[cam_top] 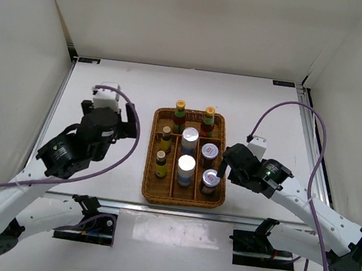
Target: Organize the condiment bottles
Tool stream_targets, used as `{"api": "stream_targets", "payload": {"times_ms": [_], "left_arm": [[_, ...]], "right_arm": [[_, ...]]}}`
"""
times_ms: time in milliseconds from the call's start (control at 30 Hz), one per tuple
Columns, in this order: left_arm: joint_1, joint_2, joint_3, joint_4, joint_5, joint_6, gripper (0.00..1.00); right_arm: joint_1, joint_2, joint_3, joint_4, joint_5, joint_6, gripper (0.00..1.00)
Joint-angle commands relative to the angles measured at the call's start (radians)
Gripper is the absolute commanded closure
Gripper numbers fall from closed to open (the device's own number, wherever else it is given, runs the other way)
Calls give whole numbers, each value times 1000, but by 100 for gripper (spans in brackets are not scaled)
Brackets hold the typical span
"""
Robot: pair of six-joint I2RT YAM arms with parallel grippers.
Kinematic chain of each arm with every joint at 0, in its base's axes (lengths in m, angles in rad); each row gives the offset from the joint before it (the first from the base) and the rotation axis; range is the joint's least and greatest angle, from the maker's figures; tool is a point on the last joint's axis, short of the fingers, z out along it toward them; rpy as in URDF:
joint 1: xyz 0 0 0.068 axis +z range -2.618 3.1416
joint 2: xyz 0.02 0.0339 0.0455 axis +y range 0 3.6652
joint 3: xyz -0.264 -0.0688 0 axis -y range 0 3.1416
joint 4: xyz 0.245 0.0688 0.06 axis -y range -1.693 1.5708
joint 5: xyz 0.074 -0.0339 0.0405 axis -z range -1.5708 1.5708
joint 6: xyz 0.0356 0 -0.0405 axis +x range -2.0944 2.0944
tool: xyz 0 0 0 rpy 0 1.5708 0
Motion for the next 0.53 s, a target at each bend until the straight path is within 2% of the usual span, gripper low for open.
{"api": "stream_targets", "payload": {"times_ms": [0,100,200,300,367,500], "left_arm": [[83,-53,-121,91,-151,190,0],[206,-124,-212,169,-119,242,0],[331,-124,-281,224,-78,232,0],[448,-78,-291,224,22,212,0],[499,-29,-301,224,74,170,0],[579,-9,-336,312,51,182,0]], "right_arm": [[-3,-37,27,6,26,8,0],[-3,-65,18,6,36,-1,0],[-3,-85,18,-20,59,-12,0],[-3,-96,41,-49,91,-21,0],[-3,-109,52,-63,109,-38,0],[-3,-109,78,-74,119,-63,0]]}}
